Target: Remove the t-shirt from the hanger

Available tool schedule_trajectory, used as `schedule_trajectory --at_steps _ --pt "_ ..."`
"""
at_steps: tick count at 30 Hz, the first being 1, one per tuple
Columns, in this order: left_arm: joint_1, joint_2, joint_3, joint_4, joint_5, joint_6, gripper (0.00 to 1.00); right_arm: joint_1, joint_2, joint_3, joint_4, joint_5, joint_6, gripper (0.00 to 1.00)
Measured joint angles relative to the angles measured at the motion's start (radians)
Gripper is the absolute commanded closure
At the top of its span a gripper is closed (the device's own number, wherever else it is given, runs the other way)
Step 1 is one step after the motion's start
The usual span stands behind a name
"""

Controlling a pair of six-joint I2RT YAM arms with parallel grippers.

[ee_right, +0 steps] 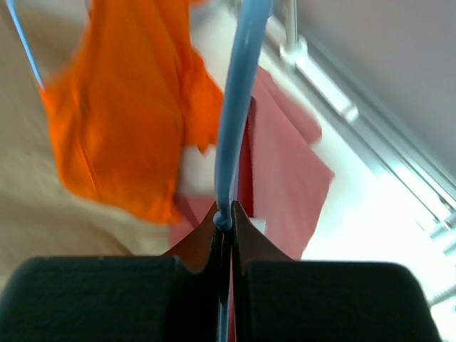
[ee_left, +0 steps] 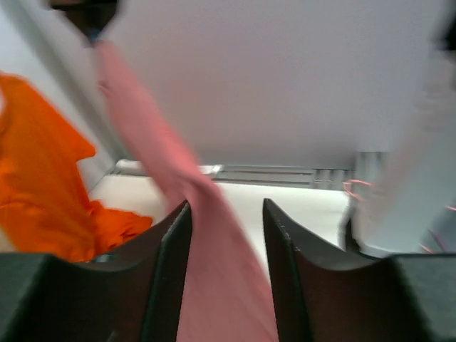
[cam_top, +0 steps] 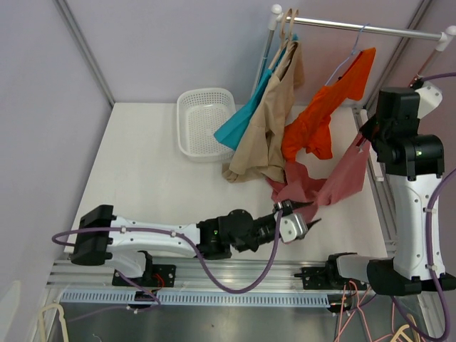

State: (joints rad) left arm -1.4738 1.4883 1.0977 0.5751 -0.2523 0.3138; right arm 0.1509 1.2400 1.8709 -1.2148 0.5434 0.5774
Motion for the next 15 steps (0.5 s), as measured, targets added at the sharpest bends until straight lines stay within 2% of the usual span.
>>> schedule_trajectory --at_steps 5,7,9,15 --pt "-0.072 -0.032 -0.021 -0.037 0.043 0.003 0.48 -0.027 0.018 0.048 0.087 0.003 -0.009 1.00" --pt "-0.072 -0.019 -0.020 -0.047 0.049 0.006 0.47 -0.027 0.018 0.061 0.098 -0.001 -0.010 1.00" --pt "-0.069 0.005 -0.012 -0.050 0.050 0.010 0.42 -0.027 0.018 0.077 0.098 -0.005 -0.010 1.00" --pt "-0.055 0.116 0.046 -0.048 -0.011 0.021 0.40 -0.027 0.019 0.123 0.098 -0.015 -0.010 1.00"
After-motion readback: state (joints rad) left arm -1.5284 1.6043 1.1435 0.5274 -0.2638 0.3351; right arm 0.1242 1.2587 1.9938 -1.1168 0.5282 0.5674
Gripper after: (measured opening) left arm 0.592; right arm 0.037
